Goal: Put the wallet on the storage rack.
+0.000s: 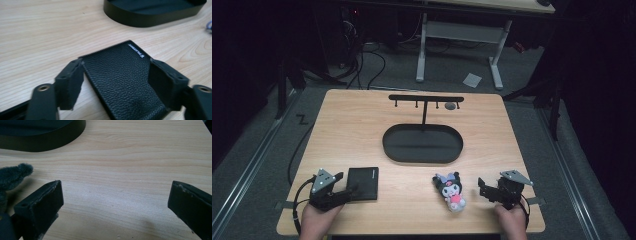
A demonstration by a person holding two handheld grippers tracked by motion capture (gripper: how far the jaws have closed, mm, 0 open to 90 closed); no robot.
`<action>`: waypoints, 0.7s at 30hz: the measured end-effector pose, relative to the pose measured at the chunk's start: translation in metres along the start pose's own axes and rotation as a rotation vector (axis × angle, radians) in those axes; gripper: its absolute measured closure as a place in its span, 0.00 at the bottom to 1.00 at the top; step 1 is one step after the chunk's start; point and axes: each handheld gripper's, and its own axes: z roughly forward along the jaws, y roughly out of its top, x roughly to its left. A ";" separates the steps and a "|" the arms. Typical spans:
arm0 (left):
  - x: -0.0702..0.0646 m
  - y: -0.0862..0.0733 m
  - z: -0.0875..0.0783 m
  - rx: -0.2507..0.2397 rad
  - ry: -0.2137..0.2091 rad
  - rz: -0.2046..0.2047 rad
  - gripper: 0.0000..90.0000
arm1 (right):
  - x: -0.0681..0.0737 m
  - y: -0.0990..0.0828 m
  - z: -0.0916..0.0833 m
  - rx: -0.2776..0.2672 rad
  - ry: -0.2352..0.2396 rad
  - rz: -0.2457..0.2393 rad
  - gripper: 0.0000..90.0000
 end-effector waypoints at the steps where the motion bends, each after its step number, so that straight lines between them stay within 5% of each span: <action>1: 0.003 -0.002 -0.006 -0.011 0.020 -0.011 0.40 | 0.000 0.001 0.000 -0.003 0.005 -0.004 0.00; 7: 0.011 -0.011 -0.020 0.016 0.070 -0.044 0.60 | 0.005 0.008 0.003 -0.022 0.023 -0.008 0.00; 11: 0.015 -0.022 -0.027 0.089 0.096 -0.034 0.78 | 0.013 0.017 0.012 -0.013 0.037 -0.027 0.00; 15: 0.012 -0.028 -0.026 0.136 0.074 -0.014 0.90 | 0.018 0.021 0.018 -0.011 0.045 -0.032 0.00; 21: 0.002 -0.031 -0.022 0.169 0.013 0.043 0.95 | 0.018 0.024 0.020 -0.014 0.054 -0.019 0.00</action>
